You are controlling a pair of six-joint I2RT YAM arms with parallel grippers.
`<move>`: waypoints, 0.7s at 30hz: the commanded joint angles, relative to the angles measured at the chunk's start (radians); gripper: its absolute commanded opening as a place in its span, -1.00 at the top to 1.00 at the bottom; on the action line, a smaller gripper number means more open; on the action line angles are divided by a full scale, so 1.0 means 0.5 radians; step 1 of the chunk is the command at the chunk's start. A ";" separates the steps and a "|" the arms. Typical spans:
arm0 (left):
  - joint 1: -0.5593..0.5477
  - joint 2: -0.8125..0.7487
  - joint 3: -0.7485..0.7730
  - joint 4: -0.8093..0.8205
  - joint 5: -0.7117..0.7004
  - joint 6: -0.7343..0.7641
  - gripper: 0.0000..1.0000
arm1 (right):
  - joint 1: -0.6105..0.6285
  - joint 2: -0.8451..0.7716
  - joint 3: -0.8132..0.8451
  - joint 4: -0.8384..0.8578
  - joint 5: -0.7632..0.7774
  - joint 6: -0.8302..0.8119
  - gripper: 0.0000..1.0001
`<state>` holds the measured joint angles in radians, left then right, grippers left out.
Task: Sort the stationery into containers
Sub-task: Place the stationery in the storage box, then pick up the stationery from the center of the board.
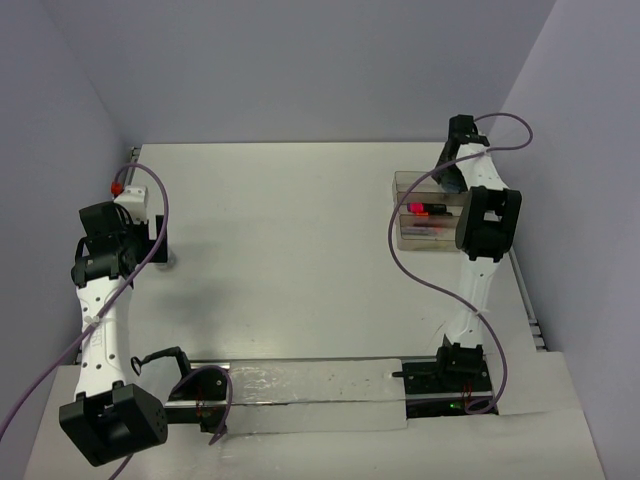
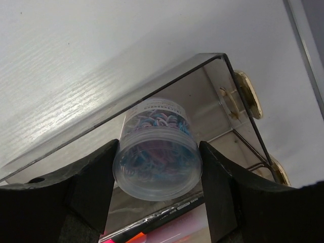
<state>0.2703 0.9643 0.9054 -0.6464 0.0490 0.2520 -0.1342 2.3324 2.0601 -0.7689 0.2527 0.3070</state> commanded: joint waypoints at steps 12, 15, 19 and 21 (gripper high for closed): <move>0.011 0.028 0.022 0.018 0.051 -0.001 -0.99 | -0.020 -0.108 0.129 0.000 -0.070 -0.050 -1.00; 0.014 0.178 0.078 -0.066 0.040 -0.015 -0.98 | -0.006 -0.175 0.112 -0.022 -0.090 -0.027 -1.00; 0.065 0.412 0.242 -0.253 0.253 -0.010 -0.99 | 0.059 -0.373 0.048 -0.058 -0.059 -0.007 -1.00; 0.078 0.470 0.308 -0.293 0.375 0.022 -0.99 | 0.101 -0.479 0.001 -0.050 -0.017 -0.014 -1.00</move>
<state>0.2855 1.1436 0.9626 -0.7114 0.0978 0.2478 -0.1259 2.2887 2.0741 -0.7916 0.2100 0.2949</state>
